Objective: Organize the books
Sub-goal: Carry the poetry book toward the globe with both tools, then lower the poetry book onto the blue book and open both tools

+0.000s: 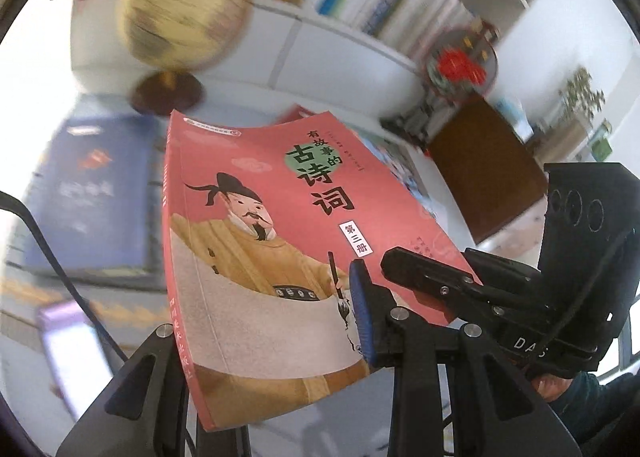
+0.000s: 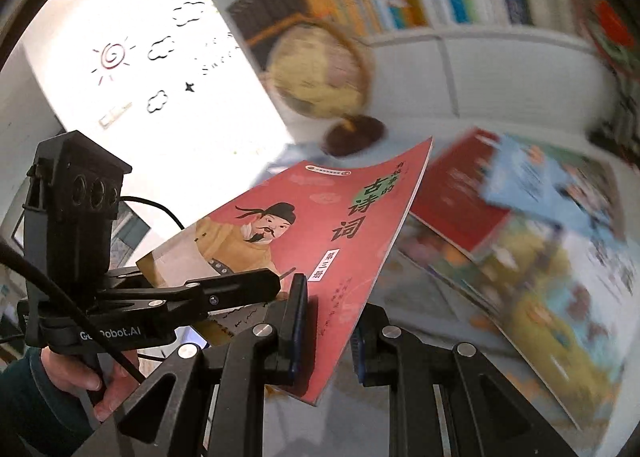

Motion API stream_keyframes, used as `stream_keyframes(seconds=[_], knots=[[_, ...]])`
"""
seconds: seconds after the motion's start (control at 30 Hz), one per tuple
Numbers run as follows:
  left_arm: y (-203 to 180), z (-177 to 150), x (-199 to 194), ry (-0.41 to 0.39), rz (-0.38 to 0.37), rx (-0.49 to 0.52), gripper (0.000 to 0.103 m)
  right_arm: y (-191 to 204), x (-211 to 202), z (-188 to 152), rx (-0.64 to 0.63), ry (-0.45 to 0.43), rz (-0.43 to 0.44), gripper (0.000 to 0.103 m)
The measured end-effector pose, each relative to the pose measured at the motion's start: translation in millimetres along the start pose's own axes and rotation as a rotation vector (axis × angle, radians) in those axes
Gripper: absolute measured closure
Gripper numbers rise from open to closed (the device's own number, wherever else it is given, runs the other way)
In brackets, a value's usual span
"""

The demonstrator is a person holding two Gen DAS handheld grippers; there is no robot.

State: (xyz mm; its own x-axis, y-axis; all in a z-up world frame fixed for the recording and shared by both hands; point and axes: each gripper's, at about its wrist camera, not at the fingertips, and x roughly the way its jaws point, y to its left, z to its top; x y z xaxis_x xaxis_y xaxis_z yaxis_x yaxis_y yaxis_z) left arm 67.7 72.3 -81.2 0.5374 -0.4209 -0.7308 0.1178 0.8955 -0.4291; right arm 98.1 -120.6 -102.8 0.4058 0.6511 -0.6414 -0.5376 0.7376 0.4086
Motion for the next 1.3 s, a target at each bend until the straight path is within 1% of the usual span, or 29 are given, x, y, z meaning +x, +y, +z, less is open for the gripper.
stream_keyframes(seconds=[0.1,0.17,0.23,0.43,0.57,0.73,0.8,0.83,1.03,1.2,1.27,1.3], knots=[[43,19,-19,-0.02,0.026,-0.023,0.074,27,28,19,-0.017,-0.014,0.018,0.085],[69,29,-26,-0.032,0.06,-0.018,0.074,47,55,33,-0.028,-0.015,0.028,0.085],[97,39,-30,-0.037,0.079,-0.009,0.074,63,82,46,-0.038,-0.012,0.032,0.085],[164,63,-13,-0.021,0.086,-0.033,0.074,84,157,73,-0.018,0.013,0.018,0.085],[191,69,5,0.006,0.078,-0.062,0.073,87,191,78,-0.011,0.045,-0.007,0.085],[210,67,20,0.042,0.068,-0.109,0.071,82,218,76,0.034,0.085,-0.016,0.085],[214,63,22,0.049,0.07,-0.119,0.068,81,221,73,0.044,0.088,-0.017,0.085],[216,60,22,0.051,0.075,-0.125,0.064,79,223,72,0.053,0.093,-0.018,0.085],[239,43,21,0.078,0.049,-0.228,0.062,72,224,64,0.097,0.112,-0.027,0.084],[242,33,26,0.104,0.096,-0.247,0.062,81,235,53,0.067,0.153,-0.059,0.084],[239,31,24,0.106,0.127,-0.24,0.063,78,238,48,0.089,0.165,-0.055,0.082],[238,30,22,0.108,0.143,-0.238,0.063,75,239,47,0.108,0.175,-0.057,0.076]])
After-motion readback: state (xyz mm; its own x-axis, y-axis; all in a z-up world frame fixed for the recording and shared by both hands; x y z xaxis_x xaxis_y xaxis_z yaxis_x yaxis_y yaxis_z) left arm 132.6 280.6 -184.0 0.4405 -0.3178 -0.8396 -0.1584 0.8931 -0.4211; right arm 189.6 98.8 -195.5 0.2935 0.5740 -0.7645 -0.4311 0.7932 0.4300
